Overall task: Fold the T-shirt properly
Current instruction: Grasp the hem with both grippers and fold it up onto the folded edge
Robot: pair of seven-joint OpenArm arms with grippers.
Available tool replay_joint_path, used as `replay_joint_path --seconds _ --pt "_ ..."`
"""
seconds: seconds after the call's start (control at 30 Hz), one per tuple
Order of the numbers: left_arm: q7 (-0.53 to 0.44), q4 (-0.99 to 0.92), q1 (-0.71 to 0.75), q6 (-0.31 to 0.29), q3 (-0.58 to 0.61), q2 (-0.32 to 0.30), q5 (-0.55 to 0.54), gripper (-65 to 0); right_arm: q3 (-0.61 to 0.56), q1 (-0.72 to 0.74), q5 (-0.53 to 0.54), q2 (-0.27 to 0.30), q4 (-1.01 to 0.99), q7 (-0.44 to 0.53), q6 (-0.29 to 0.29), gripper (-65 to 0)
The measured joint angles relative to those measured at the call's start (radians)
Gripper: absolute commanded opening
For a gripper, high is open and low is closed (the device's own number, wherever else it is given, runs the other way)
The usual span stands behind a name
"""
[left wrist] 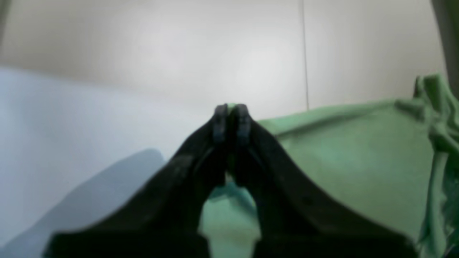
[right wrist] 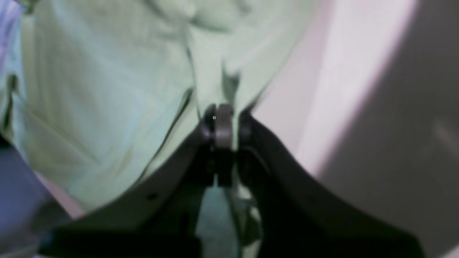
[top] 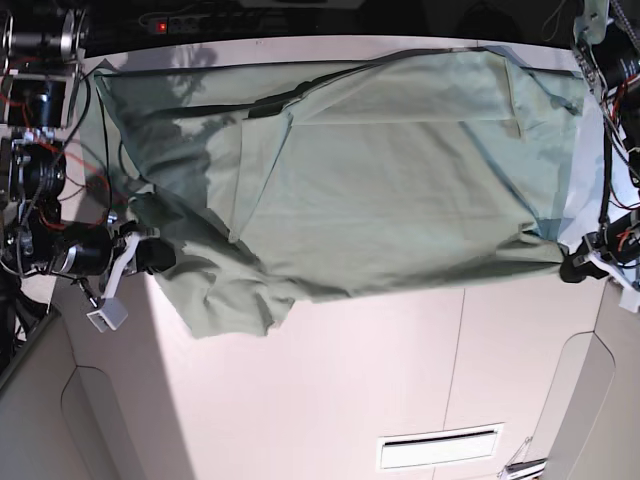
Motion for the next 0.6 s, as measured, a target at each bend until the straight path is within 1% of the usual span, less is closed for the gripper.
replay_joint_path --seconds 0.13,0.3,0.43,0.53,0.6 --pt "0.070 0.119 0.109 0.000 -0.117 0.001 -0.081 -65.0 0.088 -0.117 -0.032 -0.001 0.150 -0.001 -0.003 -65.0" --pt "0.122 0.221 0.236 -0.002 -0.239 0.002 -0.164 -65.0 0.201 -0.224 -0.023 -0.002 0.253 -0.005 -0.001 -65.0" --pt "0.182 0.265 0.300 -0.019 -0.271 0.002 -0.230 -65.0 0.248 -0.266 0.007 -0.002 0.296 -0.007 -0.001 -65.0" --pt "0.220 0.267 0.341 -0.019 -0.271 0.002 -0.234 -65.0 0.256 -0.304 0.004 -0.001 0.297 -0.016 -0.001 -65.0" --pt "0.220 0.267 0.370 -0.019 -0.270 0.003 -0.235 -65.0 0.256 -0.333 0.003 -0.002 0.297 -0.023 0.000 -65.0"
